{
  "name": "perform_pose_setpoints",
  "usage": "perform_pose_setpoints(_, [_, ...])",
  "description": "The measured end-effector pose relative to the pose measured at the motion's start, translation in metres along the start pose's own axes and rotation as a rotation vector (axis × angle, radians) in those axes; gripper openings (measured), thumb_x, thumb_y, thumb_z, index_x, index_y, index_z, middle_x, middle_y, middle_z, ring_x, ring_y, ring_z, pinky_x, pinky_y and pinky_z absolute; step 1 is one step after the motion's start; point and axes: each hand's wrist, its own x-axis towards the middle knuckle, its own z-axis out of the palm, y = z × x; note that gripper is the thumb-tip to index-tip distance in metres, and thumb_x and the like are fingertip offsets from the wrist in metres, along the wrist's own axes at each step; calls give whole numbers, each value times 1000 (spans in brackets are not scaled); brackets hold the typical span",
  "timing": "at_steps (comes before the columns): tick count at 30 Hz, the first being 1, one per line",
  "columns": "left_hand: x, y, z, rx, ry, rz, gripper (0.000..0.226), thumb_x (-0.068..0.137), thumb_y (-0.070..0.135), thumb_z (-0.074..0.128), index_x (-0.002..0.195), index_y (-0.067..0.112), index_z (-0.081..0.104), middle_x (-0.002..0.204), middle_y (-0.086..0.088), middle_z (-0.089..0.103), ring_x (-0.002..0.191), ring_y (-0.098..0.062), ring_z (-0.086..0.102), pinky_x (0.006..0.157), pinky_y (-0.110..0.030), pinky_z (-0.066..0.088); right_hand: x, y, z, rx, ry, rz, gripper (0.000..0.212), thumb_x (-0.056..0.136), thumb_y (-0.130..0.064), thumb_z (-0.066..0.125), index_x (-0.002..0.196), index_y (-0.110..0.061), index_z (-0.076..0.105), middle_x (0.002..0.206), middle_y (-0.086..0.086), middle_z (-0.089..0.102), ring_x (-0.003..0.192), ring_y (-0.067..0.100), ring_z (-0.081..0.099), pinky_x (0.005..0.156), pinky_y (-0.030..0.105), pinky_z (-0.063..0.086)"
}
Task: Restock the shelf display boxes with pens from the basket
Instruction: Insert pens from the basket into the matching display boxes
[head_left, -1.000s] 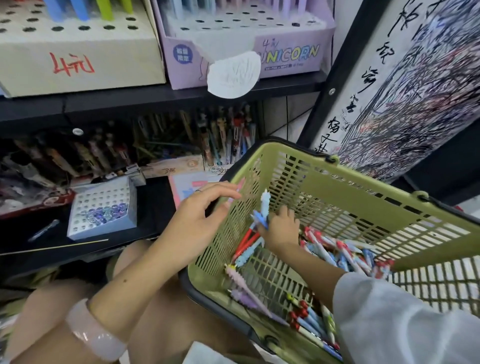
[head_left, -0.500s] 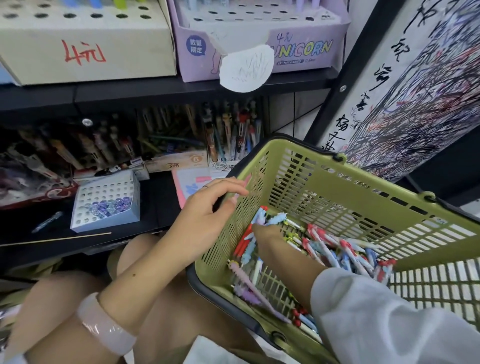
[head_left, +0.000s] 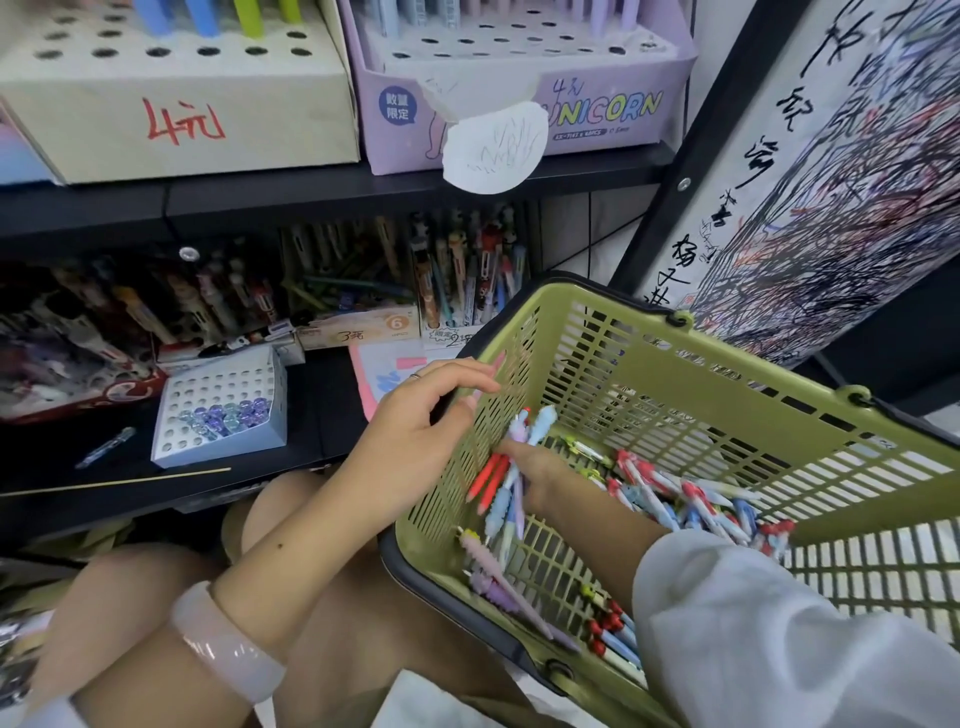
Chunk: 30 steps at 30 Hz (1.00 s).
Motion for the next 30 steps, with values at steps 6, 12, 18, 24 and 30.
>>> perform_pose_setpoints(6, [-2,8,-1,61,-8,-20,29,94,9,45,96,29,65,115,27,55,101,20,48,83,2,33,-48,-19,-18,-11,-99,-161,10,93,-5,50,83,-5,48,71,13,57,63,23,58,63,35,52])
perform_pose_setpoints(12, [-4,33,2,51,-10,-36,28,92,20,53,111,41,48,111,29,50,92,10,53,77,0,37,-136,-54,-25,-74,-363,-418,7,93,-3,49,89,-5,55,66,7,67,61,15,66,60,28,57])
perform_pose_setpoints(18, [-4,70,-5,-539,-183,-204,72,66,39,63,133,27,41,114,-1,64,91,-7,66,80,-24,54,-214,-92,24,-216,-516,-737,16,96,-10,47,86,-2,56,62,7,61,48,16,60,41,29,50])
perform_pose_setpoints(24, [-15,96,-40,-673,-152,-200,16,85,27,51,92,13,51,55,-6,60,36,-11,54,38,-18,45,-246,-108,63,-465,-455,-970,25,98,-22,46,85,-2,53,54,9,52,33,8,49,33,17,36])
perform_pose_setpoints(30, [-24,97,-59,-520,-36,-59,17,93,19,48,81,9,56,57,-1,56,45,-10,50,37,-14,39,-257,-116,78,-588,-595,-925,31,97,-29,45,101,-1,57,57,5,61,38,15,53,37,18,38])
